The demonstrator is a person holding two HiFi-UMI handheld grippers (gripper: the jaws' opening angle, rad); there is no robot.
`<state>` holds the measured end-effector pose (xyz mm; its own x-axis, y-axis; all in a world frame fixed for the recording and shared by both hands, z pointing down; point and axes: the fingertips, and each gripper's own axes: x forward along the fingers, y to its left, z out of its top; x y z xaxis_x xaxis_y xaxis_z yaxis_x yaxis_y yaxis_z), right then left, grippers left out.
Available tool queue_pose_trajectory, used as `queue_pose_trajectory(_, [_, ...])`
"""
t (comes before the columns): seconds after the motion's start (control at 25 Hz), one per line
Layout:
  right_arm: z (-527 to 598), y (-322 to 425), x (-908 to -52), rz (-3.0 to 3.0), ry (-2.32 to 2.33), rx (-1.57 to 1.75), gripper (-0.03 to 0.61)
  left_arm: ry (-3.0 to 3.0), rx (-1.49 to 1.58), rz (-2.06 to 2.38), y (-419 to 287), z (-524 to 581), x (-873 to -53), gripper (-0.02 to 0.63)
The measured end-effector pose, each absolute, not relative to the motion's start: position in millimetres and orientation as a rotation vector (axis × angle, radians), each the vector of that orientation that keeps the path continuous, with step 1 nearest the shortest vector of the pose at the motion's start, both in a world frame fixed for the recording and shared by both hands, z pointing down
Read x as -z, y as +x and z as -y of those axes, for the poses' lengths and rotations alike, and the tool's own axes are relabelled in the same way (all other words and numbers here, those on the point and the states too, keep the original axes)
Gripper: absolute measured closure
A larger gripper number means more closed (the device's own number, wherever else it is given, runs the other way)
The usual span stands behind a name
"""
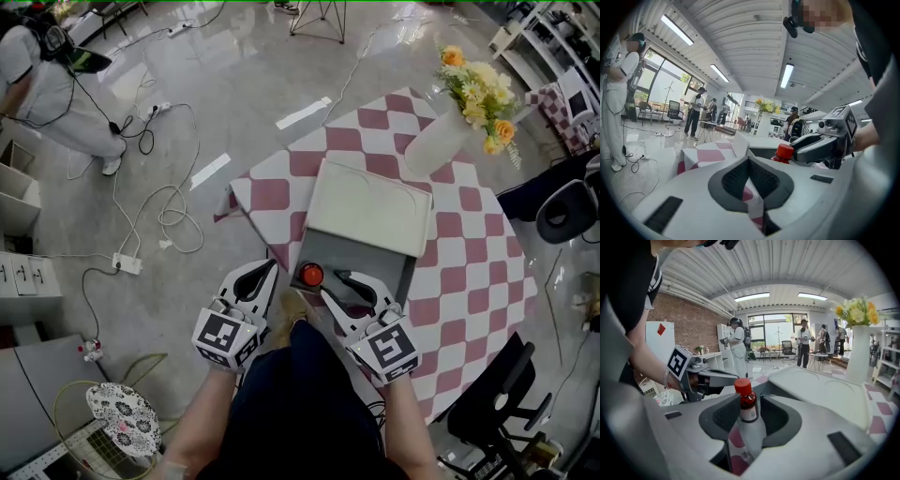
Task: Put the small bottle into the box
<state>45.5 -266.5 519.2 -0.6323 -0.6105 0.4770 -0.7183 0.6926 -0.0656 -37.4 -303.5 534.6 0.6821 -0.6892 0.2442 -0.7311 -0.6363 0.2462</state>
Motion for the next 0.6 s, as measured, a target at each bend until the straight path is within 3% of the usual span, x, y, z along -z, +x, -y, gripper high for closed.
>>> queue_pose_trajectory(0.28, [257,63,-514,2.47,1.146,-0.418,0.472,2.597,-0.18,1.107,-35,300,-527,0.612])
queue_pose_trajectory(0.4, [253,71,-508,2.474,1.206,-0.433,0.508,2.608,-0.177,1.101,-32,298,-524,0.612])
queue_pose_trajectory(0.48, [251,74,-505,2.48,1.237,-0.437,0.569,2.614,-0.173,1.1,-30,296,-520,0.611])
queue_pose_trajectory(0.6, [246,78,-500,2.487,1.274,-0.443,0.572,2.622,-0.158,1.09,-28,293,-516,0.612])
